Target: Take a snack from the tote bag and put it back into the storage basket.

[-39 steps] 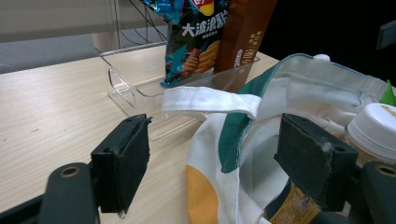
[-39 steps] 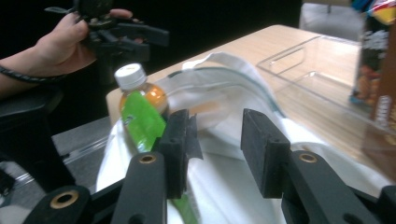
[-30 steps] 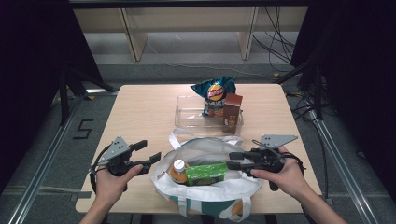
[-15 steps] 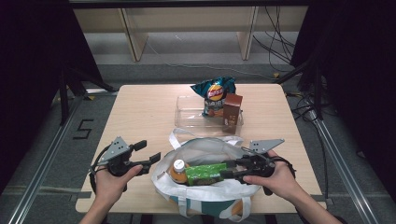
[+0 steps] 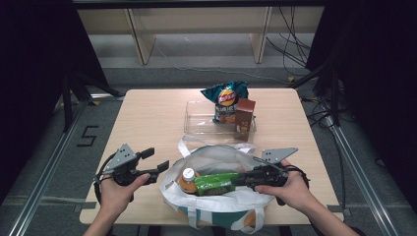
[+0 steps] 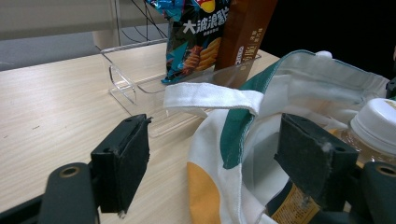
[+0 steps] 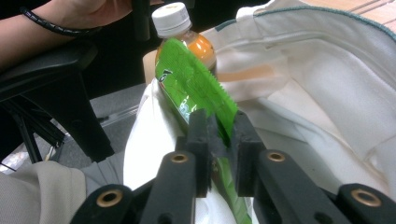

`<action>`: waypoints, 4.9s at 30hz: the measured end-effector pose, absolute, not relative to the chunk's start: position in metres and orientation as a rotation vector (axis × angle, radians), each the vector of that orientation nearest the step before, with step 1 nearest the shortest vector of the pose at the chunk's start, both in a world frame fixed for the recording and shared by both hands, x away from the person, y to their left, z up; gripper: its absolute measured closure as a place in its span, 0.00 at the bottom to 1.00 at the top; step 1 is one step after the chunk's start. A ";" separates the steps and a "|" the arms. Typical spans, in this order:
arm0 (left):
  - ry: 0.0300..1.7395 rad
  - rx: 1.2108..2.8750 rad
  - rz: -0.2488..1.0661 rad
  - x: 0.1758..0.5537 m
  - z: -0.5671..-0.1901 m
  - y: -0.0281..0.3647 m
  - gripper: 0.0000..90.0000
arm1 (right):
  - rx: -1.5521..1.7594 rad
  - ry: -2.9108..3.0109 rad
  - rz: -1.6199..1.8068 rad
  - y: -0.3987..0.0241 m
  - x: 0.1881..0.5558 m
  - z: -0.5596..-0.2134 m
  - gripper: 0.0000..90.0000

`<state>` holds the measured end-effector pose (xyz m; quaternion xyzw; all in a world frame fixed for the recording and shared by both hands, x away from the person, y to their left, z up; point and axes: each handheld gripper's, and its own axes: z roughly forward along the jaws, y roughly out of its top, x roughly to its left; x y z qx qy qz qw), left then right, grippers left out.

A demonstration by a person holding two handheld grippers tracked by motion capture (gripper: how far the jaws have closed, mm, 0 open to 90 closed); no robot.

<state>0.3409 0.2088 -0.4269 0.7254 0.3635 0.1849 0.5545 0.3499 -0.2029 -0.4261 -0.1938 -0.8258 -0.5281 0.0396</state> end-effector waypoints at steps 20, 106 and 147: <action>0.867 1.711 0.431 0.342 -0.428 0.208 0.28 | -0.542 -2.389 -1.913 -0.218 0.348 -0.389 1.00; 0.874 1.708 0.425 0.343 -0.431 0.212 0.28 | -1.006 -2.392 -2.348 -0.154 0.479 -0.374 1.00; 0.876 1.708 0.421 0.343 -0.432 0.212 0.28 | -1.077 -2.391 -2.325 -0.151 0.487 -0.391 1.00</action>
